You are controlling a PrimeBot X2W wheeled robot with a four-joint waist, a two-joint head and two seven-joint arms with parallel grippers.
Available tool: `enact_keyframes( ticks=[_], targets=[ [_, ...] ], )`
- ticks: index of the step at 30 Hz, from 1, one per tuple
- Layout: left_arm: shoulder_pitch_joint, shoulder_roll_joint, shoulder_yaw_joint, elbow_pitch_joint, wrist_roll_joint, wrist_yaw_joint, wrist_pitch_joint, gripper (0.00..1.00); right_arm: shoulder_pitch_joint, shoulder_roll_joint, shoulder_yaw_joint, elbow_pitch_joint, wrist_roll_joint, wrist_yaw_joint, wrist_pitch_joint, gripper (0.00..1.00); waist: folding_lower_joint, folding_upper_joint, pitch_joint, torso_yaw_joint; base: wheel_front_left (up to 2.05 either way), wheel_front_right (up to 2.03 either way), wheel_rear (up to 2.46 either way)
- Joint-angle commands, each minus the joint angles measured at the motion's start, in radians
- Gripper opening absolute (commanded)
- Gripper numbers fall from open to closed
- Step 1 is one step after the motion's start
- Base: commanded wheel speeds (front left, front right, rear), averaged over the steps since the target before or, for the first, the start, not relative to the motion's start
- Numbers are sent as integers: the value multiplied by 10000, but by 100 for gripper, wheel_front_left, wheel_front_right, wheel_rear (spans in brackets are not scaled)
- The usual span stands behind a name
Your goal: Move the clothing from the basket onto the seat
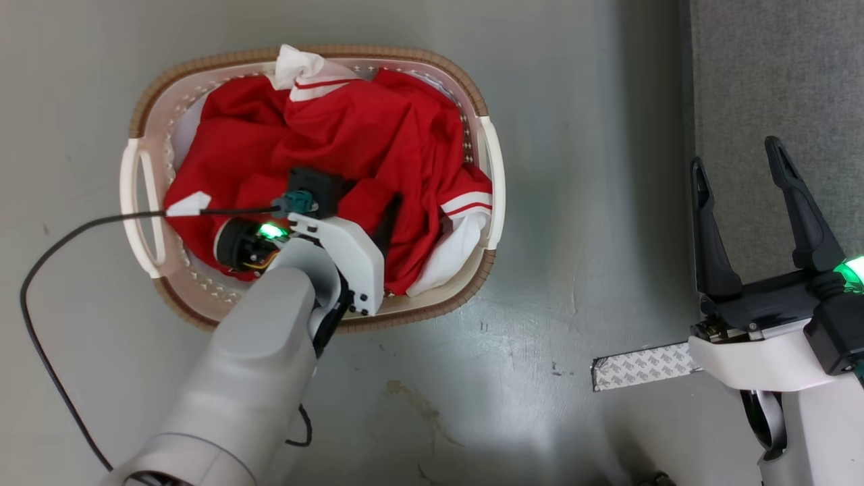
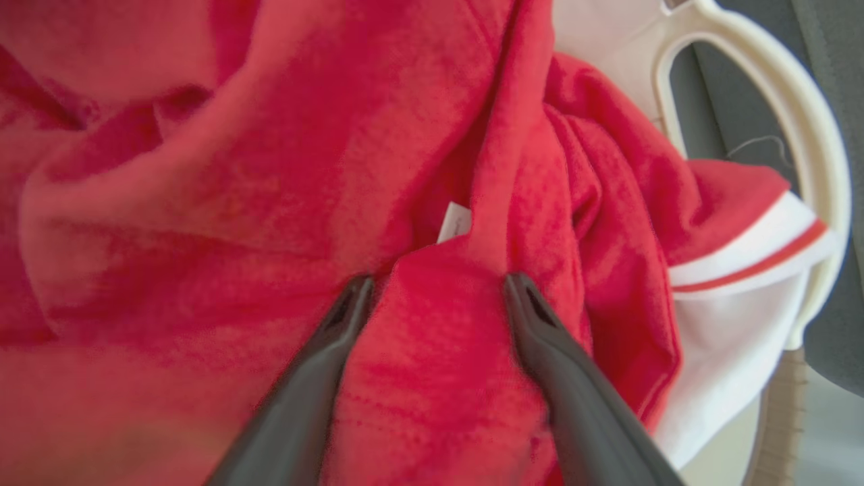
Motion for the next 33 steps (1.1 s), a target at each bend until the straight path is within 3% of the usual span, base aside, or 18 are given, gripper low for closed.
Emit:
enact_keyframes(
  ticks=[1,4,6,7,16,23,33],
  targets=[
    [42,55,-84,18,-101,18,55,100,29,-23,-42,-16,9,-21,7,100,-1,0,19,9,0,0,0],
    [-34,54,-526,51,-521,19,186,100,61,-23,-86,-25,7,-21,7,100,-1,0,80,38,0,0,0],
    [-82,51,-847,71,-675,18,240,26,74,-23,-112,-13,-28,-21,7,100,-1,0,100,63,0,0,0],
    [-90,51,-1017,49,-786,18,249,0,77,-23,-125,-1,-37,-21,7,100,-1,0,98,75,0,0,0],
    [23,79,-1801,-552,-2306,19,-584,0,-59,-23,-130,231,-13,-21,7,100,-1,0,-533,345,0,0,0],
    [924,563,-1660,-1719,-3471,17,-1066,0,184,-26,53,727,224,-21,7,100,-1,0,-2141,595,0,0,0],
    [3207,1524,-193,-4462,-2973,50,-1068,0,1051,-28,360,1642,672,-21,7,100,-1,0,-5258,852,0,0,0]
  ],
)
